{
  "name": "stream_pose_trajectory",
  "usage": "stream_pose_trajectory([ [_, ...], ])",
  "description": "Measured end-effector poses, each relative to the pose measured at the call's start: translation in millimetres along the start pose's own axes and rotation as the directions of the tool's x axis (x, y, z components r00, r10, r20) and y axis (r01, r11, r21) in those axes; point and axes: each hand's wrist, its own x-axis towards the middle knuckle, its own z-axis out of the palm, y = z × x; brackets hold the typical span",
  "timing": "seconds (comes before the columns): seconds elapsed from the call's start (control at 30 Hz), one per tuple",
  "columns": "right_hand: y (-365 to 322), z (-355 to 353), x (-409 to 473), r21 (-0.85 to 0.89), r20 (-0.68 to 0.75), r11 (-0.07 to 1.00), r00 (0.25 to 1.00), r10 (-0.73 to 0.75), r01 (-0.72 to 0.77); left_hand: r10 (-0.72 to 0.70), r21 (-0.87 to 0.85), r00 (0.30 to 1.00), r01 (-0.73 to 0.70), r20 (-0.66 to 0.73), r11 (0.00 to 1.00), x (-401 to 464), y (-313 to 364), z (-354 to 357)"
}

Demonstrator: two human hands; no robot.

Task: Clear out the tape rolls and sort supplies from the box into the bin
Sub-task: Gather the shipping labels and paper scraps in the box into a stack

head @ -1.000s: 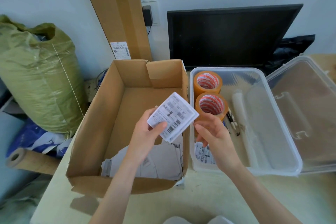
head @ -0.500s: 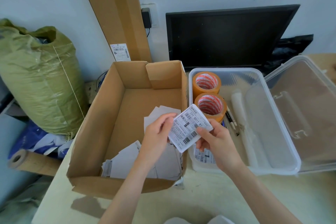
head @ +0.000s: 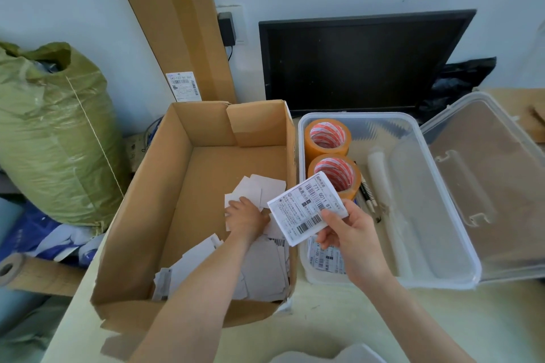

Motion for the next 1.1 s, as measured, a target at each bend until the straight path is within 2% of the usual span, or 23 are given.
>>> stream_pose_trajectory([
  [0.1,0,-1,0,-0.018,0.000,1.000,1.000,0.005,-0.005,0.001,0.198,1.000,0.001,-0.013,0.980,8,4,10],
  [0.2,0,-1,0,-0.026,-0.004,1.000,1.000,0.011,-0.011,0.086,0.366,0.991,-0.043,-0.100,0.930,11,-3,9],
  [0.3,0,0,0,-0.026,-0.005,1.000,1.000,0.013,-0.013,0.143,0.365,0.979,-0.081,-0.147,0.928,10,-16,4],
  [0.37,0,0,-1,-0.031,-0.001,0.999,1.000,0.015,-0.015,0.148,0.244,0.970,-0.098,-0.195,0.965,9,-26,-6],
  [0.47,0,1,0,-0.031,0.000,0.999,1.000,0.025,-0.025,0.083,-0.067,0.958,-0.106,-0.275,0.992,2,-39,-27],
  [0.57,0,2,1,-0.030,0.009,0.999,0.999,0.034,-0.034,0.000,-0.403,0.938,-0.149,-0.346,0.903,-7,-47,-41],
  [0.63,0,3,0,-0.027,-0.001,0.999,0.999,0.033,-0.034,-0.033,-0.636,0.931,-0.223,-0.365,0.739,-21,-42,-54],
  [0.7,1,3,1,-0.027,-0.016,0.999,0.999,0.033,-0.033,-0.031,-0.810,0.935,-0.288,-0.352,0.510,-46,-35,-75],
  [0.77,1,3,1,-0.038,-0.022,0.999,0.999,0.035,-0.036,0.011,-0.903,0.944,-0.319,-0.330,0.289,-78,-28,-96],
  [0.83,1,3,0,-0.045,-0.020,0.998,0.999,0.036,-0.037,0.059,-0.921,0.938,-0.347,-0.342,0.177,-102,-27,-110],
  [0.9,-1,3,-1,-0.057,0.002,0.998,1.000,0.027,-0.027,0.139,-0.916,0.933,-0.354,-0.332,0.191,-120,-26,-115],
  [1.0,-5,5,-2,-0.071,0.072,0.997,0.997,0.012,-0.007,0.260,-0.864,0.927,-0.353,-0.271,0.358,-133,-22,-113],
  [1.03,-6,6,-2,-0.081,0.099,0.997,0.995,0.002,0.006,0.274,-0.859,0.927,-0.348,-0.256,0.375,-135,-21,-112],
  [1.1,-8,8,-2,-0.121,0.127,0.992,0.992,-0.011,0.027,0.258,-0.891,0.938,-0.311,-0.232,0.331,-135,-24,-111],
])
